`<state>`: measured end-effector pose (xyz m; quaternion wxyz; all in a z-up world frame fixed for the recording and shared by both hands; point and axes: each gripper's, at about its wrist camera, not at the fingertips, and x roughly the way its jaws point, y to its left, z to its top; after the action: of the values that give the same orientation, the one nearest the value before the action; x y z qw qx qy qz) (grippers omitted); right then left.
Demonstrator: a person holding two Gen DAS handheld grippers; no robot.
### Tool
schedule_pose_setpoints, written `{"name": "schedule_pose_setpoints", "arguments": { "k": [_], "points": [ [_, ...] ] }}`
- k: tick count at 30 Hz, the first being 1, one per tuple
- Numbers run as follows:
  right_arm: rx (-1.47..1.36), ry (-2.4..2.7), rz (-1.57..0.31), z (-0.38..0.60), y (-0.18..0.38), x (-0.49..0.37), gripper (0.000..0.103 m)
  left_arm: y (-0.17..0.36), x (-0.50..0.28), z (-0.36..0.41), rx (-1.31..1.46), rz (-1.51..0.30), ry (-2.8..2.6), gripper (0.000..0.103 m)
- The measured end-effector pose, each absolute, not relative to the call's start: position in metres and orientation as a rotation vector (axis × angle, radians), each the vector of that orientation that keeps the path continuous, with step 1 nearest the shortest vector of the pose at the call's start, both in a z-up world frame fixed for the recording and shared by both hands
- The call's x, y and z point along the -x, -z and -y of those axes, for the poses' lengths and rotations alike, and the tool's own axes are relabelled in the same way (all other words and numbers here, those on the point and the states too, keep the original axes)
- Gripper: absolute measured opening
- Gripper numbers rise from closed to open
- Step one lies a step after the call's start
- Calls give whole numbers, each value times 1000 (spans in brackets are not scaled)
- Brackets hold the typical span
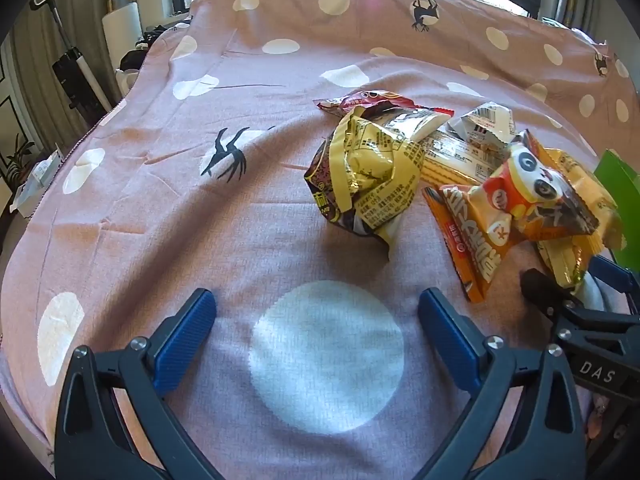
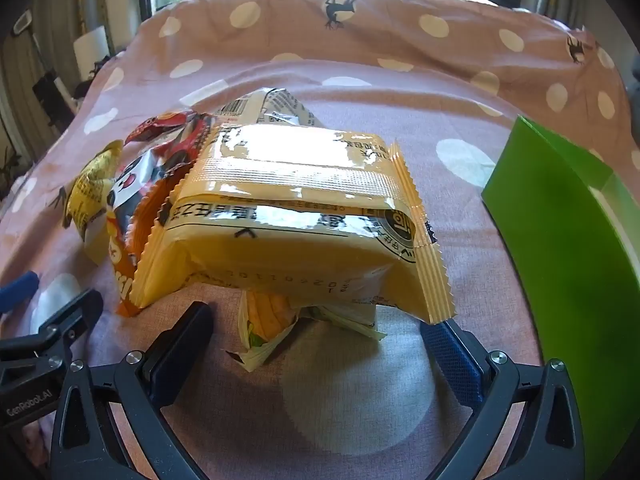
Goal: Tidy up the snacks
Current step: 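Grasp the yellow cake packet from the snack pile with the right gripper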
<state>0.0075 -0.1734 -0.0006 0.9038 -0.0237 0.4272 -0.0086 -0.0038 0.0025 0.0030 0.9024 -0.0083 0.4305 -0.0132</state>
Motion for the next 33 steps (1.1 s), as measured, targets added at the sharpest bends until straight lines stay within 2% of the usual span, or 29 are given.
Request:
{"name": "schedule_pose_setpoints", "arguments": {
  "k": [4, 6, 9, 13, 21, 22, 24, 25, 26, 28, 33],
  "points": [
    [-25, -49, -922, 182, -13, 5, 103, -16, 11, -11, 80, -889, 84, 83],
    [-69, -83, -908, 187, -30, 14, 103, -23, 12, -15, 148, -892, 118, 80],
    [-146, -132, -852, 197, -62, 28, 103, -32, 15, -17, 228, -878, 178, 79],
    [-241, -164, -876, 195, -88, 2, 103, -43, 21, -10, 260, -867, 239, 71],
    [-240, -89, -1025, 202, -61, -57, 103, -51, 24, -4, 229, -870, 244, 69],
    [-232, -92, -1026, 201, -58, -58, 100, -50, 24, -5, 228, -874, 244, 69],
    [-232, -118, -1010, 199, -57, -57, 86, -51, 25, -5, 225, -878, 236, 69],
    [-225, -117, -1000, 199, -59, -55, 71, -52, 26, -6, 221, -876, 233, 69],
    [-212, -111, -993, 198, -60, -54, 62, -53, 27, -6, 218, -873, 230, 69],
    [-204, -114, -983, 198, -63, -49, 59, -56, 30, -6, 213, -867, 227, 69],
    [-257, -205, -934, 196, -77, -17, 58, -61, 35, -12, 208, -865, 200, 69]
  ]
}}
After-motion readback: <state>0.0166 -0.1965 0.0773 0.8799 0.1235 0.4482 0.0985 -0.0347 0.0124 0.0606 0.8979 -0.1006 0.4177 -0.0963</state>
